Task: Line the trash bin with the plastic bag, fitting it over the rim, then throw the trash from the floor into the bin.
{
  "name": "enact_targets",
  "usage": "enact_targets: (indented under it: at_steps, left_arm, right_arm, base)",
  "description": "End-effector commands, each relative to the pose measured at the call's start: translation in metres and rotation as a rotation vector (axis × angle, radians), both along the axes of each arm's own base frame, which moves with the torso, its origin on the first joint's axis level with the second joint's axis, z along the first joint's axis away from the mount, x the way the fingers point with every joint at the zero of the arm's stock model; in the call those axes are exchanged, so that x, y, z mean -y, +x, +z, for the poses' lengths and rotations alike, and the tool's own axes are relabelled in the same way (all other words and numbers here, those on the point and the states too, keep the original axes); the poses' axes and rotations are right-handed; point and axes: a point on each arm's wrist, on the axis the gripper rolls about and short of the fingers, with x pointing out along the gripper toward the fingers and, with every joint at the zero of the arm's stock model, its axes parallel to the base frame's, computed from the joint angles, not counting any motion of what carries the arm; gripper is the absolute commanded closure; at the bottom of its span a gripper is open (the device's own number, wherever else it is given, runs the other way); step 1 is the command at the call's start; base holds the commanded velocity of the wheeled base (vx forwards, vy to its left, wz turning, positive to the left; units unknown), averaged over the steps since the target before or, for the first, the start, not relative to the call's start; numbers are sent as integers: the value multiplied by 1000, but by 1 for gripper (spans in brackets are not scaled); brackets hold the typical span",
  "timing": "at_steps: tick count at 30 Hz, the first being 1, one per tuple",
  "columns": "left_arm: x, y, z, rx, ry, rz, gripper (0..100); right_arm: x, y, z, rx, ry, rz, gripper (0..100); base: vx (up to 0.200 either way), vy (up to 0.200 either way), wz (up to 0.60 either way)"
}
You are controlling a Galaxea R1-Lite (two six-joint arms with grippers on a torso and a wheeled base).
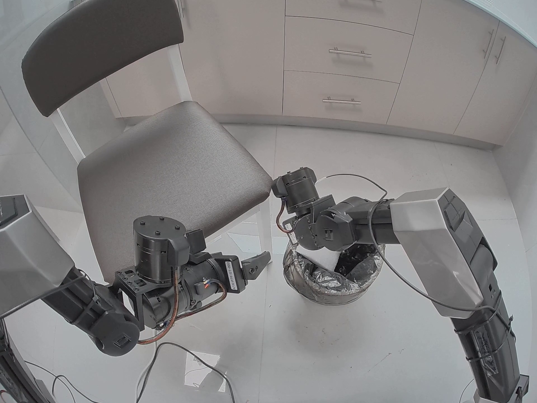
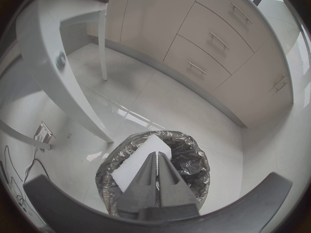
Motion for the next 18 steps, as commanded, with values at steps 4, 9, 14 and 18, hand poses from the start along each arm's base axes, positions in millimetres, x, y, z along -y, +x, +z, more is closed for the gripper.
enact_targets:
  at_steps: [4, 9, 14, 18]
  left_arm:
    - [0, 0, 0, -2, -3, 1, 0]
    - [0, 0, -1, -3, -2, 1, 0]
    - [1, 1, -4, -8, 7, 1, 0]
    - [1, 1, -5, -12, 10, -1, 0]
  right_arm:
    - [6, 8, -24, -36, -23, -20, 100]
    - [13, 14, -41, -60, -38, -37, 100]
    - [20, 19, -52, -72, -34, -62, 100]
    - [29, 25, -59, -82, -35, -85, 100]
  base:
    - [0, 0, 0]
    - [0, 0, 0]
    - [0, 0, 0]
    - [0, 0, 0]
